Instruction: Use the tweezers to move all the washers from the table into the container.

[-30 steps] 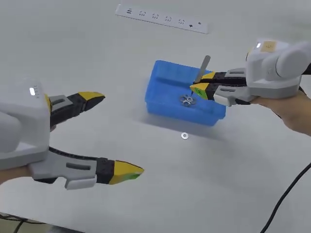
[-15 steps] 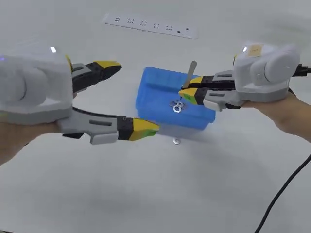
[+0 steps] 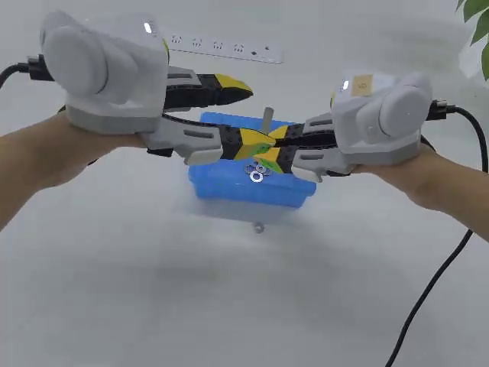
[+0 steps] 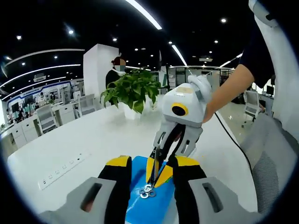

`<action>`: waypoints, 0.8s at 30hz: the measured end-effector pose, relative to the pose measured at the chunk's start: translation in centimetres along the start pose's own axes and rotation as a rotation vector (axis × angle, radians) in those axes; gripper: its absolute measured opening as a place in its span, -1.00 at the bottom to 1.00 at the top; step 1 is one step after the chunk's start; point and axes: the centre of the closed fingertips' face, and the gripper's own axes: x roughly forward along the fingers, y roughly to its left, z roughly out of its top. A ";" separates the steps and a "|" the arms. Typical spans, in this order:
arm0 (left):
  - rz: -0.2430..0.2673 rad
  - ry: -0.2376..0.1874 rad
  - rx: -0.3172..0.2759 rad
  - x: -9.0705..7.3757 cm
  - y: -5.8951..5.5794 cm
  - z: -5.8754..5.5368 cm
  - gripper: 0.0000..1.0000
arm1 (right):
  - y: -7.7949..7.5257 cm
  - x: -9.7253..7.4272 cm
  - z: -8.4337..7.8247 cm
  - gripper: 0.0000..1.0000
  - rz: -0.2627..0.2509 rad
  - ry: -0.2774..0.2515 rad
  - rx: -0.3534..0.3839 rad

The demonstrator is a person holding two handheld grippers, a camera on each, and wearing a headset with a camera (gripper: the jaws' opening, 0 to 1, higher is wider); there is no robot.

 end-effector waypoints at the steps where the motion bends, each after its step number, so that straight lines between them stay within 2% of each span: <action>1: -0.014 -0.006 -0.003 0.2 -0.1 0.1 -0.38 | 0.1 0.0 0.0 -0.85 0.005 0.002 -0.002; 3: -0.039 -0.010 -0.018 0.4 -0.3 0.1 -0.48 | 0.2 0.1 -0.1 -0.85 0.009 0.004 -0.007; 5: -0.061 0.004 -0.001 0.6 -0.8 0.0 -0.51 | 0.3 0.1 -0.1 -0.85 0.015 0.004 -0.007; 6: -0.075 0.013 0.003 0.6 -1.0 0.0 -0.58 | 0.3 0.1 -0.1 -0.85 0.018 0.005 -0.010; 8: -0.110 0.020 0.002 0.5 -1.6 -0.1 -0.83 | 0.4 0.2 -0.2 -0.85 0.023 0.007 -0.013; 9: -0.102 0.020 0.017 0.4 -1.3 -0.1 -0.82 | 0.6 0.2 -0.2 -0.85 0.033 0.008 -0.028; 12: -0.120 0.032 0.048 0.2 -1.4 -0.2 -0.85 | 0.8 0.3 -0.3 -0.85 0.038 0.011 -0.026; 13: -0.127 0.040 0.087 0.2 -1.4 -0.3 -0.86 | 0.8 0.3 -0.3 -0.85 0.040 0.013 -0.030; 18: -0.132 0.056 0.135 0.2 -1.5 -0.5 -0.90 | 0.9 0.4 -0.4 -0.83 0.035 0.026 -0.049; 24: -0.109 0.054 0.144 0.3 -0.9 -0.4 -0.90 | 0.6 0.0 -0.2 -0.76 0.014 0.015 0.001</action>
